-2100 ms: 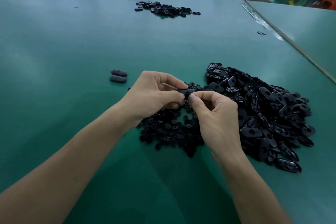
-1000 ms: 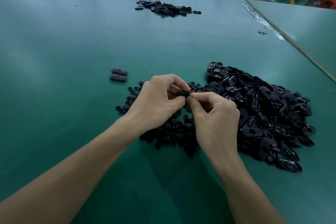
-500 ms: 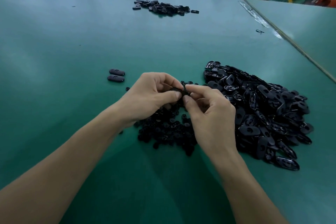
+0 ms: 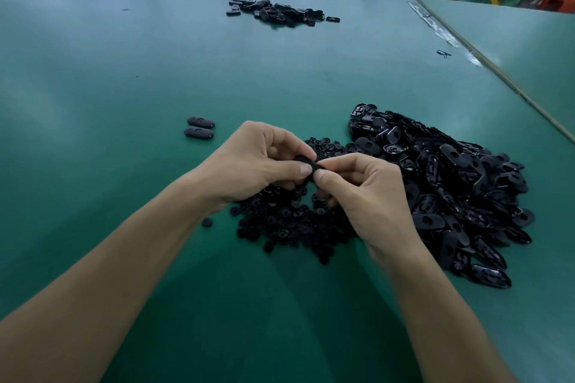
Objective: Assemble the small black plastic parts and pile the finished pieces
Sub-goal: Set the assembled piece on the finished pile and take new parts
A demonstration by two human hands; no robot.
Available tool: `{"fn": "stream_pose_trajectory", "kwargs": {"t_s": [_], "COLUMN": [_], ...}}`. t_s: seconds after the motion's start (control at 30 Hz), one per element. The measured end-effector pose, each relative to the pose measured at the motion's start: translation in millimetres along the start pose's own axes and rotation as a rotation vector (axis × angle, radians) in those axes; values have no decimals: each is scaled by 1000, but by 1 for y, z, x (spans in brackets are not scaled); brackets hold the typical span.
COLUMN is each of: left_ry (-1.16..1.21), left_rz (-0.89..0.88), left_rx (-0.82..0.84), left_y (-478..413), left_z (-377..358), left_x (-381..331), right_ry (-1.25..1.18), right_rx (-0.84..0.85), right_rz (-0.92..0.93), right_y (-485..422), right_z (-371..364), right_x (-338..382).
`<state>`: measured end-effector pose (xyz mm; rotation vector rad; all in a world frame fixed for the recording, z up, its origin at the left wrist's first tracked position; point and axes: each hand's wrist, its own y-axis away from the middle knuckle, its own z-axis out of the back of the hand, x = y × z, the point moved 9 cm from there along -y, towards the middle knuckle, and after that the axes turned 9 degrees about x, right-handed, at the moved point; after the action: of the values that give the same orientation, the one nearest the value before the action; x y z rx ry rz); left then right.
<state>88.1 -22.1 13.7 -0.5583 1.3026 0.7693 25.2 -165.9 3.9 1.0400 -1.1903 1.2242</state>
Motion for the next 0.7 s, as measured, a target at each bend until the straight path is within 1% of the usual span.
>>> {"fn": "stream_pose_trajectory", "kwargs": {"t_s": [0.2,0.33,0.57,0.7], "left_ry": [-51,-60,-173,-159], "left_rz": [-34,-40,-86,-73], "left_rx": [-41,-93,-106,-105], "left_y": [1,2,5,5], "left_z": [-1,-3,6,9], "left_x": [-3,-4,-16,-16], "right_ry": [97,106,89,119], "right_rx": [-55,-95,-73,-36], "right_rz": [-1,-22,23,25], "right_y": [-1,0,2,0], "right_z": [7,10,9,5], "right_x": [-1,-1,8,12]}}
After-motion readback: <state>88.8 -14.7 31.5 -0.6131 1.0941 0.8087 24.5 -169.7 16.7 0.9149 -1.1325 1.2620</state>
